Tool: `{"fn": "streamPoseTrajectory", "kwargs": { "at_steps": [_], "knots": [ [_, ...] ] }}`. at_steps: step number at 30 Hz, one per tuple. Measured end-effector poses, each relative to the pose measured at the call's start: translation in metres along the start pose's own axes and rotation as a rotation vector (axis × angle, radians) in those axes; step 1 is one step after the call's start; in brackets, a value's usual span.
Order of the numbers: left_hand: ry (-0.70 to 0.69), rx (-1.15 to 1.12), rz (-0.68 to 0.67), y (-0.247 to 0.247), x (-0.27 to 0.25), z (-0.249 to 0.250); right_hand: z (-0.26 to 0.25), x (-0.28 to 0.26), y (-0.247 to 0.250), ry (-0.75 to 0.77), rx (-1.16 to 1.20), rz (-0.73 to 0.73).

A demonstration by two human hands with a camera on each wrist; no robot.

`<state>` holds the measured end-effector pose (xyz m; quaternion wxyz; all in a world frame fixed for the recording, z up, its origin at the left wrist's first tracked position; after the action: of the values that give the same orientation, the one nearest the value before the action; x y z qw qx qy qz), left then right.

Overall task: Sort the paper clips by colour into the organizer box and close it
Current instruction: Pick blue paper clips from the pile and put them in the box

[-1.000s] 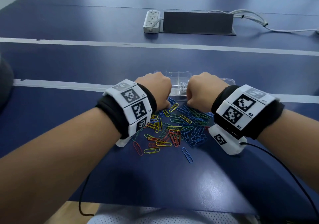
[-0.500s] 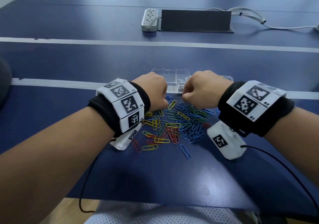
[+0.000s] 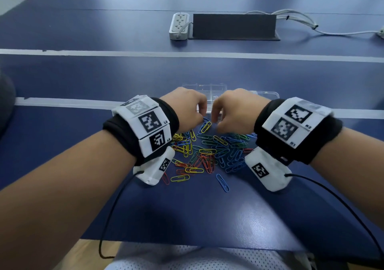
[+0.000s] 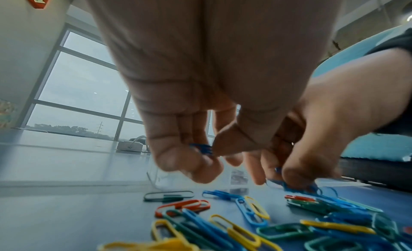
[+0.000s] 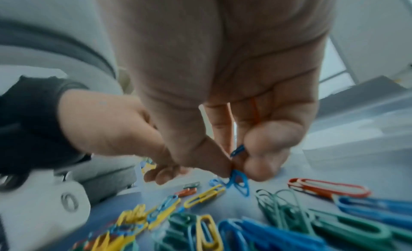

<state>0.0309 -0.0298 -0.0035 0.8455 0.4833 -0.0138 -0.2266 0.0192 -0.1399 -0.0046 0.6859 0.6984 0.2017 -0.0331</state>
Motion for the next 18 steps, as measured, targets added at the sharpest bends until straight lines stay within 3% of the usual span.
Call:
{"fn": "streamPoseTrajectory", "kwargs": {
  "at_steps": [5,10,18],
  "knots": [
    [0.05,0.105,-0.052,-0.007,0.003,0.002,0.02,-0.001,0.001,-0.116,0.3,-0.082],
    [0.037,0.193,-0.108,-0.015,0.006,0.001,0.02,0.006,0.0,-0.161,0.443,-0.088],
    [0.051,0.166,-0.119,-0.013,0.007,-0.002,-0.002,0.01,0.004,-0.024,0.109,0.012]
  ]
}}
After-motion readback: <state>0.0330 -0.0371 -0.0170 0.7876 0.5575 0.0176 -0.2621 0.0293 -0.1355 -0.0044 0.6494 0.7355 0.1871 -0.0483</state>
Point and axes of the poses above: each hand's wrist, its own x-axis towards the middle knuckle, its own y-axis out of the back of the hand, z = x × y, the point moved 4 cm from there along x, towards the middle knuckle, and after that the axes turned 13 degrees about -x, right-handed, at the moved point
